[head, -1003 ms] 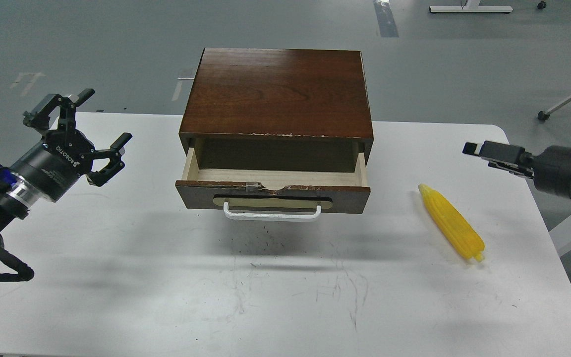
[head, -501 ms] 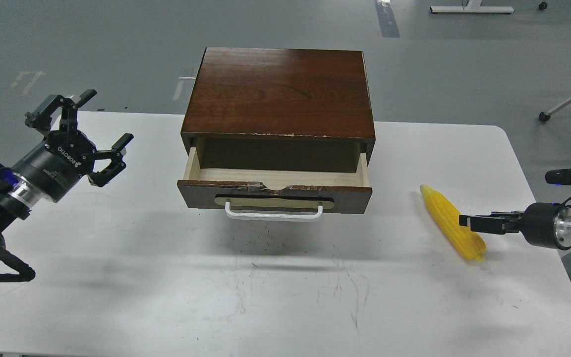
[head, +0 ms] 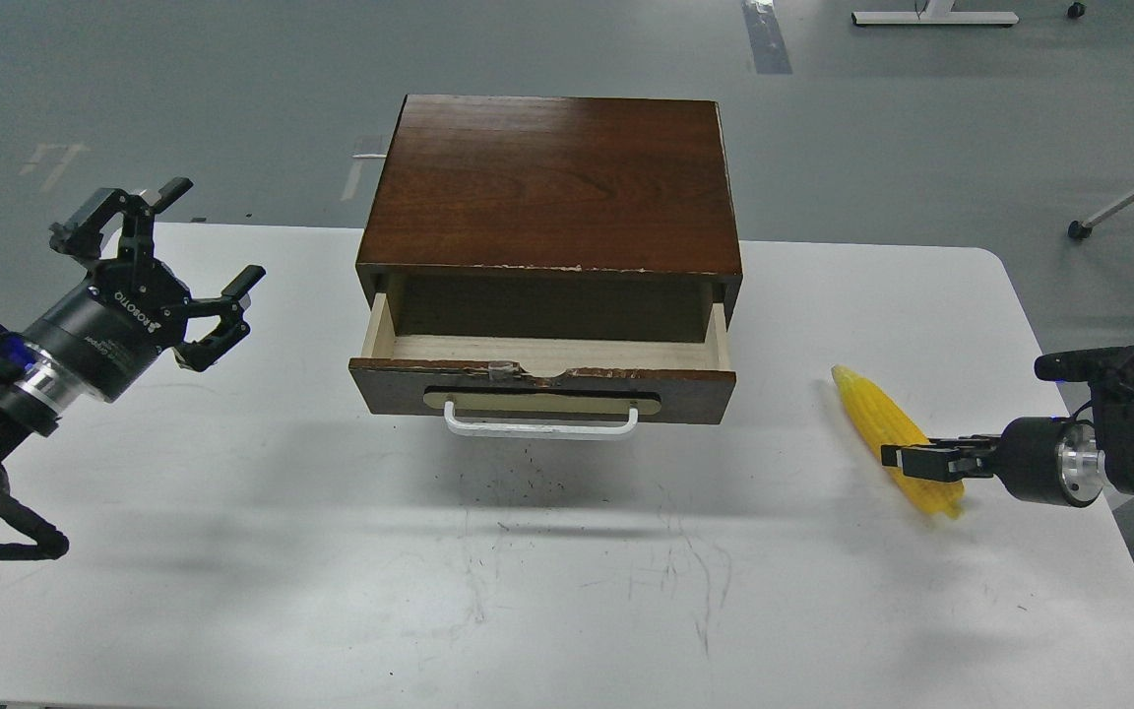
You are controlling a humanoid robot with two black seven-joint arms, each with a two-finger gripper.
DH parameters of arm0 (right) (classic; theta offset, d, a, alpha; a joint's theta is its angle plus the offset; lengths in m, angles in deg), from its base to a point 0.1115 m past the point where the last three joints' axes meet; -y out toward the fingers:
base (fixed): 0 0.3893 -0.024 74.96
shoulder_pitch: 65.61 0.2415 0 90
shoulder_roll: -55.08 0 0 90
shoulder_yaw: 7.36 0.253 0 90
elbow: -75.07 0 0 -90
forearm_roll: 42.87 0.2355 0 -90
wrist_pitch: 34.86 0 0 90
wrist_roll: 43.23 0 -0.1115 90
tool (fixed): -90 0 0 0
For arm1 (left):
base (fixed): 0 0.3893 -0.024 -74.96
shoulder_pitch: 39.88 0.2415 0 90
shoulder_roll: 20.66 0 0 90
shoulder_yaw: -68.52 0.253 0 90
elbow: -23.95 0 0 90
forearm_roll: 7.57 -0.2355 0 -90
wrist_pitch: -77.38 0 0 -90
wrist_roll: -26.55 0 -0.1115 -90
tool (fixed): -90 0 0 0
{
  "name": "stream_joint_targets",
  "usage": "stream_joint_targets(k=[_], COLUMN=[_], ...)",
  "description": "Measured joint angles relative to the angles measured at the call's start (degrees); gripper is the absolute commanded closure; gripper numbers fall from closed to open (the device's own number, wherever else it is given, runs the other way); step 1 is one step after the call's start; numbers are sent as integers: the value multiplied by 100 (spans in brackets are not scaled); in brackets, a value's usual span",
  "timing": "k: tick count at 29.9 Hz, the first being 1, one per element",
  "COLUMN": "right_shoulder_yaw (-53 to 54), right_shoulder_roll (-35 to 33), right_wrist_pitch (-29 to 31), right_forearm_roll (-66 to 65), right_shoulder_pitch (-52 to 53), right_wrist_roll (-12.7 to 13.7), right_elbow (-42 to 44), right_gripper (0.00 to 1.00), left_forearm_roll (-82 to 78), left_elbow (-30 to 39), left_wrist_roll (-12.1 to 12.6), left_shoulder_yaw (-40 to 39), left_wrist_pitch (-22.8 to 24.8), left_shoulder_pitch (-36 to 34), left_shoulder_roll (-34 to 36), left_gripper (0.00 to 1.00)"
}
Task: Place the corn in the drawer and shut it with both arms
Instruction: 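Close the right gripper around the yellow corn cob, then lift the corn cob with the right gripper and carry it over the drawer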
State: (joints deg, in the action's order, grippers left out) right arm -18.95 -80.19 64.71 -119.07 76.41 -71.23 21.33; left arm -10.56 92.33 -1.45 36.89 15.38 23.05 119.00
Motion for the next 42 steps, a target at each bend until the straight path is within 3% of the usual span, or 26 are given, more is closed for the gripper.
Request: stream_joint_targets(k=[8,18,24,28,42], right_shoulder_yaw=[-20,-51,-864,-1526,-2252], right_shoulder_roll=[-244,-737,-67,741,2563], right_wrist_pitch=[0,158,380,375,237], right_forearm_roll=[9,96,125,129,38], right_shoulder_pitch=[435,2683,4194,4922,5211], right_wrist_roll=[0,0,0,0,0], right_elbow=[-307,-1212,-1552,-1659,-1618], right_gripper=[100,100,100,100,99], left_forearm_roll=[0,-25,-36,-35,-35], left_elbow=[21,44,44,43,43], left_wrist_roll=[0,0,0,0,0], left_shoulder_yaw=[8,1,-9,-10,-2], left_wrist_pitch=[0,0,0,0,0], left_shoulder_pitch=[-6,-20,-35,-42,-43], left_shoulder_roll=[15,18,19,27,132], left_gripper=[0,0,0,0,0])
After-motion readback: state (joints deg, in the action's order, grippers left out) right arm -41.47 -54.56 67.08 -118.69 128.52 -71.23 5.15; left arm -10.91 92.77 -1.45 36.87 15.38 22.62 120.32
